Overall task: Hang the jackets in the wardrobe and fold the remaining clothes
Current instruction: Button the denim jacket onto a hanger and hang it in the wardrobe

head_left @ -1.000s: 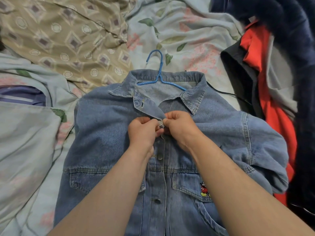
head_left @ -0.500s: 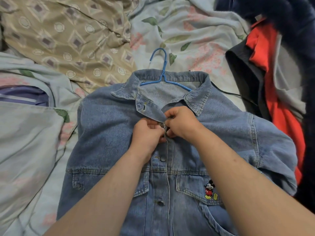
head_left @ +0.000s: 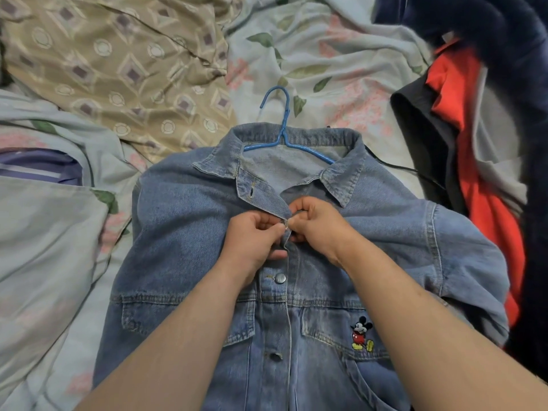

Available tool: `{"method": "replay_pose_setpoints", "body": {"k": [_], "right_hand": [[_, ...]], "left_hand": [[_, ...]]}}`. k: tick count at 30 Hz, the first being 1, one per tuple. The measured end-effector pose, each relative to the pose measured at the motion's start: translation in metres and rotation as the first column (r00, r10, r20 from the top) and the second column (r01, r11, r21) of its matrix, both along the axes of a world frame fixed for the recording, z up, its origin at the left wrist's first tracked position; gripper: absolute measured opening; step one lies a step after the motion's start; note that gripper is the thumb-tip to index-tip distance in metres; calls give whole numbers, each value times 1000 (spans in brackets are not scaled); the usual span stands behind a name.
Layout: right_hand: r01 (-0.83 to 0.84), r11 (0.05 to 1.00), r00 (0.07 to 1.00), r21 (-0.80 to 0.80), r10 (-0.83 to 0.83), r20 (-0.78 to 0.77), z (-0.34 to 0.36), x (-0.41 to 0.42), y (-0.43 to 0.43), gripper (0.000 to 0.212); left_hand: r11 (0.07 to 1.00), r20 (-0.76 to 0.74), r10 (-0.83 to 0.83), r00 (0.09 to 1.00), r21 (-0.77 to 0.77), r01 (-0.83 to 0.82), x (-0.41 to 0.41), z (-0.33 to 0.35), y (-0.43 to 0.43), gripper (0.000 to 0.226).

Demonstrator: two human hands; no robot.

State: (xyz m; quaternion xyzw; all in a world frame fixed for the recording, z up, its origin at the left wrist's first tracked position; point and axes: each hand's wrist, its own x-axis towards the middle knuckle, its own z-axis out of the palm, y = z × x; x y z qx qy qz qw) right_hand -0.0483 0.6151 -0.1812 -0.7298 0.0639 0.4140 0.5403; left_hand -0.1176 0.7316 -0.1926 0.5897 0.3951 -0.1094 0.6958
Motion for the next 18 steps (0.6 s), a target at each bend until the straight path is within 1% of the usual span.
{"method": "replay_pose_setpoints", "body": {"k": [4,9,13,14,15,17,18], "right_hand": [[40,999,998,-21,-39,41,-4,-5,0,26],[90,989,984,-116,-70,165,-6,-5,5,18],[18,980,975,-197,26,221,-3,-2,6,18],[21,974,961,-227,44,274,0,2,3,18],[59,961,925,-270,49,377,2,7,-1,19],[198,911,797,-361,65,601,11,19,-7,15],[244,888,749,-390,83,657,16,24,-9,11]], "left_hand": [[998,-36,-57,998,40,58,3,-2,2,20],[999,-54,-49,997,-2,49,4,-4,8,19],[998,-54,-41,998,38,43,5,3,4,13],[999,-19,-25,1000,48,26,5,7,4,9],[998,37,15,999,64,-18,5,12,6,8],[980,180,128,975,126,-152,9,24,15,9],[964,242,161,957,168,-205,14,30,20,10]]}}
